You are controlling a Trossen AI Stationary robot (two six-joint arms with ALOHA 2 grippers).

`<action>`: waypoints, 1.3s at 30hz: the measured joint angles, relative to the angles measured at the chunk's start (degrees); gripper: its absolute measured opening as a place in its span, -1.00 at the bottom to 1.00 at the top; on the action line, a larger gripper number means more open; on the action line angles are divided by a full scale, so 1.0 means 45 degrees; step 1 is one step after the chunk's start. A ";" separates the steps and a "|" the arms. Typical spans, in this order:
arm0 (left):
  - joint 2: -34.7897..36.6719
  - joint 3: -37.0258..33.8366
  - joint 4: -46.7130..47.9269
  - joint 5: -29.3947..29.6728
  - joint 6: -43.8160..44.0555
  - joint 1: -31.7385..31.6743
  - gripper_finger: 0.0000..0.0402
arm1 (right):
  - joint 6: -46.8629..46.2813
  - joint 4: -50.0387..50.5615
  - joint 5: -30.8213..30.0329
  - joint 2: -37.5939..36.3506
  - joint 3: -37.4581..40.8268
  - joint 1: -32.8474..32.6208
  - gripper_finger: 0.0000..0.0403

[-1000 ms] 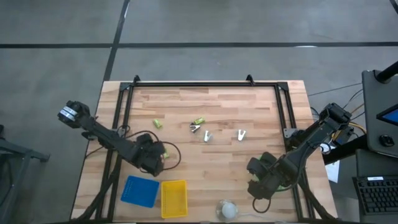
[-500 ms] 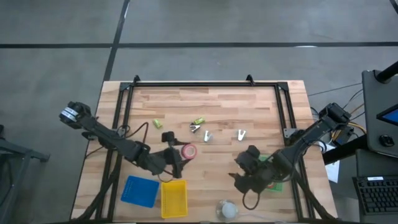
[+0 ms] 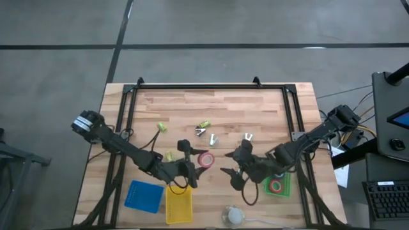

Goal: Pick and place Stapler, Stapler remover, tape
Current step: Put the pink tape into the green basket

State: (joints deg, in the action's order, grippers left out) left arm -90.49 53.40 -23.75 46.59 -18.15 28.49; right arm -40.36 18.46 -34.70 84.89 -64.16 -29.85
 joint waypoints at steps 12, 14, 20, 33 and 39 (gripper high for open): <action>-0.1346 0.1384 0.0050 0.0583 -0.1248 -0.0057 0.45 | -0.0168 -0.0592 0.1059 -0.0005 -0.0194 0.1221 0.27; -0.1491 0.1615 0.0034 0.0764 -0.1352 -0.0063 0.45 | -0.0401 -0.0507 0.1070 0.0002 -0.0243 0.1278 0.24; -0.1614 0.1867 0.0053 0.0867 -0.1390 -0.0070 0.45 | -0.0481 -0.0434 0.1068 0.0002 -0.0243 0.1314 0.06; -0.1353 0.1877 0.1408 0.1190 0.0591 -0.0166 0.45 | -0.0467 -0.0026 0.1059 -0.0007 -0.0243 0.1335 -0.33; -0.1352 0.1920 0.1425 0.1105 0.0644 -0.0173 0.45 | -0.0457 -0.0018 0.1064 0.0051 -0.0243 0.1461 -0.47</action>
State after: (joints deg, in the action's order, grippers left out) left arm -96.57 62.04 -17.33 51.56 -15.25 27.71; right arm -42.41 18.38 -29.91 85.12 -65.25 -23.28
